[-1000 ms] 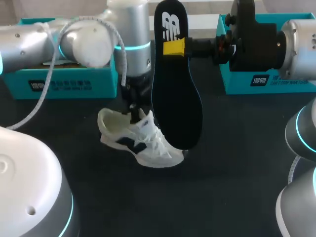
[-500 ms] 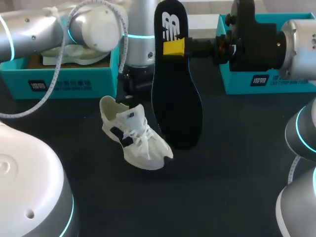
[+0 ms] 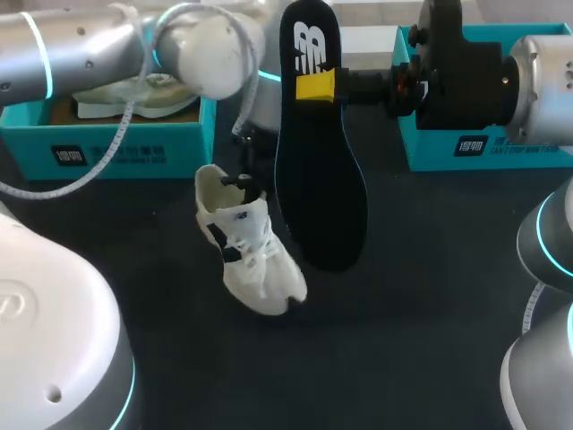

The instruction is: Take the shoe out of the shoebox, open the shoe tongue, remove and reinsert the insole, then place the shoe into the shoebox

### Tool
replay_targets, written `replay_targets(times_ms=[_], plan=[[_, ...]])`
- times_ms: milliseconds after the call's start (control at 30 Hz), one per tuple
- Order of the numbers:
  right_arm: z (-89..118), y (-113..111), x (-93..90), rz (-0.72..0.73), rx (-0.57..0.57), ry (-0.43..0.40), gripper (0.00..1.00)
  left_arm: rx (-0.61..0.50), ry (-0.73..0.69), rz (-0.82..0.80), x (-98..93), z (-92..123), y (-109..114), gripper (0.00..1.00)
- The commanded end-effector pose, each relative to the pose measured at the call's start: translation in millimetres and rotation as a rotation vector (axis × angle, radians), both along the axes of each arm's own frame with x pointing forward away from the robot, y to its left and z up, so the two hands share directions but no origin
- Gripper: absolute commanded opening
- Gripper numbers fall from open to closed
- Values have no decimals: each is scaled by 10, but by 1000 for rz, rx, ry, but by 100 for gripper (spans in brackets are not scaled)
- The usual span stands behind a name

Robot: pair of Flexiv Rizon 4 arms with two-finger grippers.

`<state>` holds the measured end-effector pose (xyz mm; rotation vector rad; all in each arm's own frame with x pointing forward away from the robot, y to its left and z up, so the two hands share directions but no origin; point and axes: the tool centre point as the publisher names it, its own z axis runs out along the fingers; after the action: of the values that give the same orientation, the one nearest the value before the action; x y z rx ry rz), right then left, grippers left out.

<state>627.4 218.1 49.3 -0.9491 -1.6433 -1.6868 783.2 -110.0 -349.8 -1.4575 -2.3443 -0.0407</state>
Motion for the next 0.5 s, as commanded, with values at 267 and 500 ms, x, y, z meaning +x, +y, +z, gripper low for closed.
replay_targets(times_ms=[267,500], plan=[[8,58,16,-2,-2,3,0,39,-77,-244,-245,-73,-337,0],[8,58,16,-2,-2,3,0,13,-63,-295,-329,-152,-463,0]])
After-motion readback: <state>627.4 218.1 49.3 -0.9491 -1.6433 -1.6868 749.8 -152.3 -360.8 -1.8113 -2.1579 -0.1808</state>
